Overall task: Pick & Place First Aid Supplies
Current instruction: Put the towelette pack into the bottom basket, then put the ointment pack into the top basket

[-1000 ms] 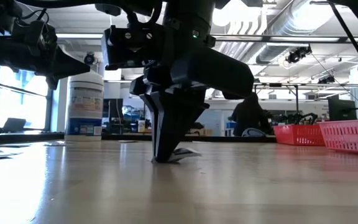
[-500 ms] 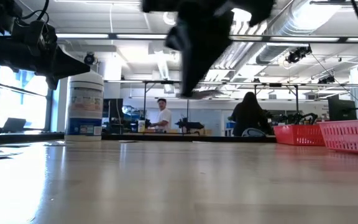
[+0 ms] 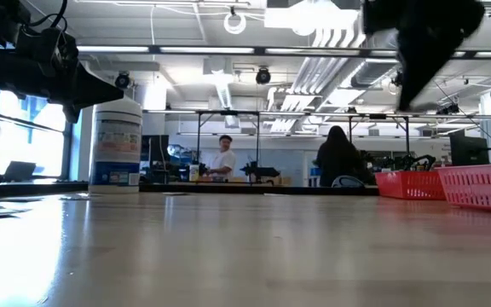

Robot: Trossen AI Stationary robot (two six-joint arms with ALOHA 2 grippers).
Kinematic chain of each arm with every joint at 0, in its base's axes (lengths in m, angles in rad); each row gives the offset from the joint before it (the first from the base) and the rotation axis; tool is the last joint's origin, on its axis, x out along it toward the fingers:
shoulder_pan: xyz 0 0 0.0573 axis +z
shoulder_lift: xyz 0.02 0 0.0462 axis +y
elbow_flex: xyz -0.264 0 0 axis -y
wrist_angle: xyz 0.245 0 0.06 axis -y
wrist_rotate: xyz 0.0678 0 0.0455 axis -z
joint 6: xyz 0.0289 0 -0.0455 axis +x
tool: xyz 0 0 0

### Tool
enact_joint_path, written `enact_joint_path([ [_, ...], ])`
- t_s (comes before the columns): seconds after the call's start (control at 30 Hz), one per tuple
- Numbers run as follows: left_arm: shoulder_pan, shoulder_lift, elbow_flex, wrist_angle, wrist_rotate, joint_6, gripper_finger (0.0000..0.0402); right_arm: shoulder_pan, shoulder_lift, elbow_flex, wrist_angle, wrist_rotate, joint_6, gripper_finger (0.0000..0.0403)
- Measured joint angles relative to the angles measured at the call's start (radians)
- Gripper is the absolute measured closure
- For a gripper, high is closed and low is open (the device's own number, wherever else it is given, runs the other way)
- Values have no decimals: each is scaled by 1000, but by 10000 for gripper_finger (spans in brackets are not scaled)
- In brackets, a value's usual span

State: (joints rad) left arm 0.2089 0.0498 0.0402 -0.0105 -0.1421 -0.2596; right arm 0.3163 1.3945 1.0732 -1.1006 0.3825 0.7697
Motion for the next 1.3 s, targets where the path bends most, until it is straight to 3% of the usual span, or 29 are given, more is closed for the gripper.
enact_joint_path([
  [0.13, 0, 0, 0, 0, 0, 0, 401, -40, -187, -172, -72, -9, 104, 395],
  [0.3, 0, 0, 0, 0, 0, 0, 401, -101, -319, -347, -60, -103, 178, 393],
  [0.67, 0, 0, 0, 0, 0, 0, 401, -206, -327, -516, 93, -149, 83, 354],
  [0.83, 0, 0, 0, 0, 0, 0, 401, -233, -327, -477, 78, -150, 56, 320],
  [1.03, 0, 0, 0, 0, 0, 0, 401, -245, -327, -324, 22, -117, -4, 297],
  [1.3, 0, 0, 0, 0, 0, 0, 401, -295, -269, -119, 214, -11, -232, 295],
])
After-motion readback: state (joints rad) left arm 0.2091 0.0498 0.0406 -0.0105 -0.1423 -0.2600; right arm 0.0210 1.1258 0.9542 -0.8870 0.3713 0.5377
